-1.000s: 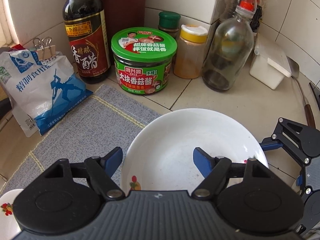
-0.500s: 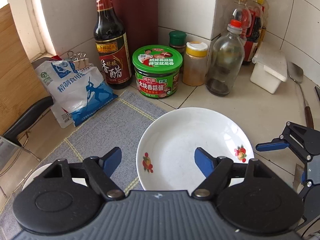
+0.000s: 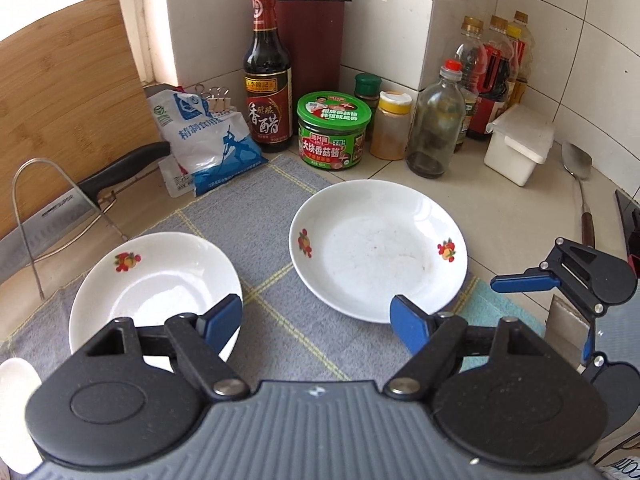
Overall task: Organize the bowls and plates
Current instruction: 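Move the left gripper to the stained white plate and grasp its rim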
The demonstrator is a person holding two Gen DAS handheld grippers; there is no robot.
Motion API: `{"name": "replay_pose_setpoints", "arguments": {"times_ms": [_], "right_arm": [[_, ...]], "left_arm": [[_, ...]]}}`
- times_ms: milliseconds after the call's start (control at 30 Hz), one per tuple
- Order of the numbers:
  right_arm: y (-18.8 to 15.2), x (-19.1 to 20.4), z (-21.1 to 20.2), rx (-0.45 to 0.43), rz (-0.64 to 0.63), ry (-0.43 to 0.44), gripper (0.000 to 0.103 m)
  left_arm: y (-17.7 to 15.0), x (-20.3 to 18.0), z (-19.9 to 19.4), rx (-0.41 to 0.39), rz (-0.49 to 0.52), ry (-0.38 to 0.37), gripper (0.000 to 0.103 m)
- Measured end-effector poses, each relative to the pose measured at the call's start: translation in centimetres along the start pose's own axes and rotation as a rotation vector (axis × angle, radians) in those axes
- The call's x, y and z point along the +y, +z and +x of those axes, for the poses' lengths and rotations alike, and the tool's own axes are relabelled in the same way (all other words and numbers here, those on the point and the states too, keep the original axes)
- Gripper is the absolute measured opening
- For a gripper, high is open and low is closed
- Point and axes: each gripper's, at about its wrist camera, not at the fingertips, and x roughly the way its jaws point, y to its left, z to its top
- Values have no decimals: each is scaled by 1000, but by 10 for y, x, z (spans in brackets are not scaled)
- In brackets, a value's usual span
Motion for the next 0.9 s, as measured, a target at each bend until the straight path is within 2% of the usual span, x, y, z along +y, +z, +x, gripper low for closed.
{"name": "replay_pose_setpoints", "arguments": {"times_ms": [267,500,633,900], "right_arm": [[-1,45,-14,-21,-31,32,103],[-6,82,-14,-16,-48,83,103],[-10,99,-7,-4,-52,106,103],[-22,121,11,17,-34,134,103]], "left_arm": [[-56,12,-55,-28,-117,43,81],[-107,21,-86,-20,-205,135,82],[-131,31,-99,-3,-257,191,82],[-160,48,-106,34,-357,222,82]]}}
